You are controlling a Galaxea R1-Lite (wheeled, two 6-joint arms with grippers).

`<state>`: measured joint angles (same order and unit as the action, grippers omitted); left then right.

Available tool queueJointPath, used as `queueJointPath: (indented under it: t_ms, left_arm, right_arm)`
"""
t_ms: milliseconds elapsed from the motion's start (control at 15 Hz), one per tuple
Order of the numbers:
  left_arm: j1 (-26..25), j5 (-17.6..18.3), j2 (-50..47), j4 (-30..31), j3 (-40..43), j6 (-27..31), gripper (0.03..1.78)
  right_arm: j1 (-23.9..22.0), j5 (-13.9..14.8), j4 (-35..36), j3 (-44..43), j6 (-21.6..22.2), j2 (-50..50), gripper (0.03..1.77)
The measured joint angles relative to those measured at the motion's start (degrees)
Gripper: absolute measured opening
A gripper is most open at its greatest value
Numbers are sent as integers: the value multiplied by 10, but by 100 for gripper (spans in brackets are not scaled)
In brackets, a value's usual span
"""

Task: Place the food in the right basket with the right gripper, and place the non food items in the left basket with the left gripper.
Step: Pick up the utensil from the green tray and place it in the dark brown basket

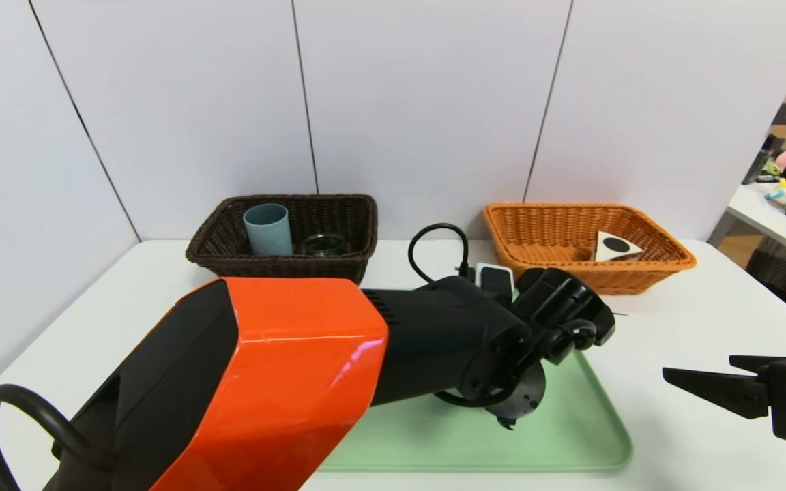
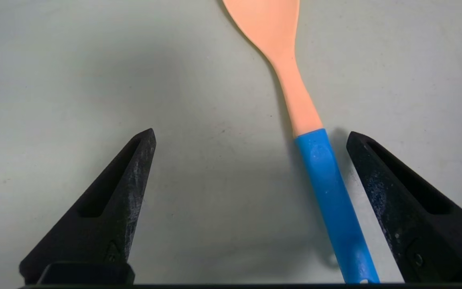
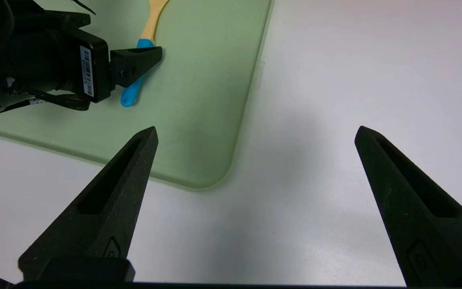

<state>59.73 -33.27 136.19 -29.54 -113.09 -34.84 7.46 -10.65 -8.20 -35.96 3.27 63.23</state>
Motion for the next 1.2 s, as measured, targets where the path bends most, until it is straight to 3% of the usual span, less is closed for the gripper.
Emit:
queueJointPath:
  t_ms: [600, 867, 1067, 1200]
  left_arm:
    - [-2, 4, 5, 1, 0, 2, 166]
    - [-3, 3, 7, 1, 0, 3, 105]
    - [-3, 4, 7, -1, 0, 3, 76]
    - [-2, 4, 6, -3, 0, 3, 13]
  right_arm:
    - [0, -7, 2, 7, 0, -1, 169]
    - [0, -8, 3, 4, 0, 0, 169]
    - [0, -8, 3, 3, 0, 1, 169]
    - [0, -8, 2, 2, 0, 1, 169]
